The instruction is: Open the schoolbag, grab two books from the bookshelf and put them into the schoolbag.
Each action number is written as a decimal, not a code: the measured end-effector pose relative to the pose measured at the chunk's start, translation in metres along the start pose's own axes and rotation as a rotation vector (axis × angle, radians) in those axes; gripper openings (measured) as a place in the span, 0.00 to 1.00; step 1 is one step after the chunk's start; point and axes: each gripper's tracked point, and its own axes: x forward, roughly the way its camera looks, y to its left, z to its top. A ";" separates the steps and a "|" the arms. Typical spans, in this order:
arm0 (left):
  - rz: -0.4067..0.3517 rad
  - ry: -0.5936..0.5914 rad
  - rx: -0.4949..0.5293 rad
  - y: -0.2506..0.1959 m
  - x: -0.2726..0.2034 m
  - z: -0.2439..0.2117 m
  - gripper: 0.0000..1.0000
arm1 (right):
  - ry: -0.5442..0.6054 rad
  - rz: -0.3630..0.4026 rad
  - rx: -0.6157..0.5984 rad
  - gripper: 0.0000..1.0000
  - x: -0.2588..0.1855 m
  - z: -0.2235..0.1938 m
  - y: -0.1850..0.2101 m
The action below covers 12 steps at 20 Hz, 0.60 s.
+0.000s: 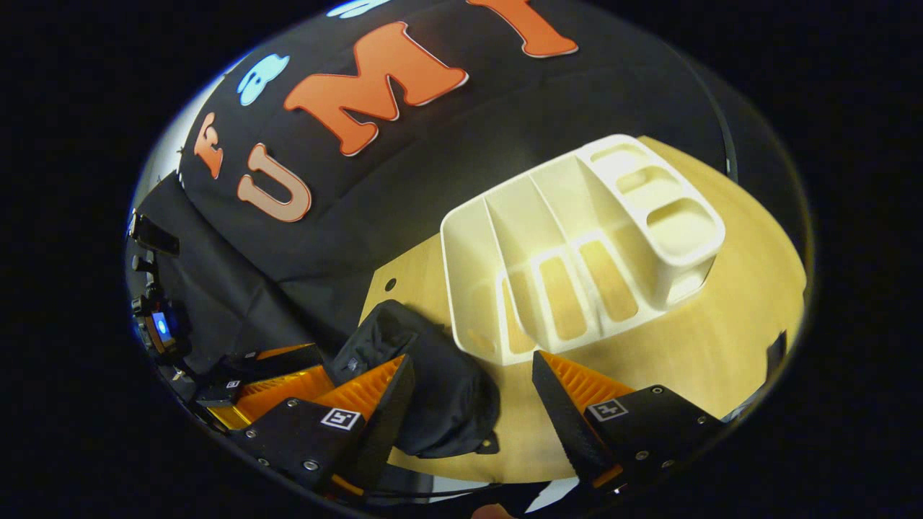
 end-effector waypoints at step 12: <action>0.309 -0.548 -0.050 -0.089 -0.042 0.107 0.95 | -0.338 -0.021 -0.419 0.98 -0.101 0.116 -0.032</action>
